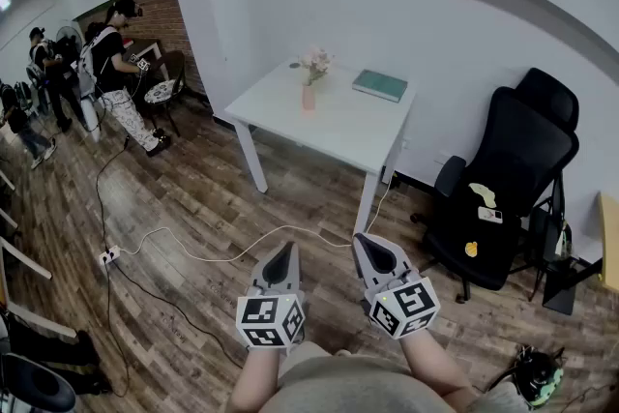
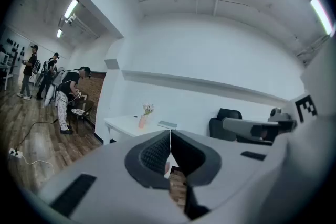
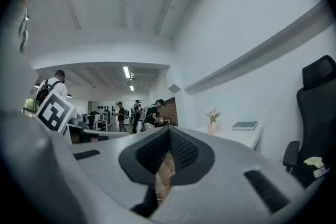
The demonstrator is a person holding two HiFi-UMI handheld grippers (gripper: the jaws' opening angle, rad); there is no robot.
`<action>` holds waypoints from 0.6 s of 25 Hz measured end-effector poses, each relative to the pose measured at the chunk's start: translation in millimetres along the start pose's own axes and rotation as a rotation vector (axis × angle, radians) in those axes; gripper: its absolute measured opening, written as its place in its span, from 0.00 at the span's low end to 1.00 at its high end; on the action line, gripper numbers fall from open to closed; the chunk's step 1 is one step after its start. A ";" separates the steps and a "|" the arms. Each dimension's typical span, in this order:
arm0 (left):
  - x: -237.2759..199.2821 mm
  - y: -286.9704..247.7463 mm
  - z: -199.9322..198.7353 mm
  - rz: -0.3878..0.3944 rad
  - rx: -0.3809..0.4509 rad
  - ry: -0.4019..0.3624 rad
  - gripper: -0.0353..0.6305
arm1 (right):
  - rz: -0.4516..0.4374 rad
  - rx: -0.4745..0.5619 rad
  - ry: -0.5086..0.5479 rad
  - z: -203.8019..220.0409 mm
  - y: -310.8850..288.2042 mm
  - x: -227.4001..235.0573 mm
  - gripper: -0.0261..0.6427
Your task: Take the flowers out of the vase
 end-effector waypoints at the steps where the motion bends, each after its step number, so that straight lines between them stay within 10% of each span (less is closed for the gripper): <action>1: 1.6 -0.4 0.8 0.001 0.000 0.002 0.06 | -0.002 0.000 0.002 0.0 0.4 1.0 0.03; 15: 23.4 -4.7 17.8 0.011 -0.034 -0.010 0.07 | 0.002 0.003 -0.028 9.4 10.3 14.1 0.04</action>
Point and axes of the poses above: the fingertips, and each gripper's own axes: y backward along the fingers, x to its right, z out of its underside, the point moved 7 cm from there along y, backward along the fingers, and after that the axes turned 13 degrees about -z, right-handed, at the moved point
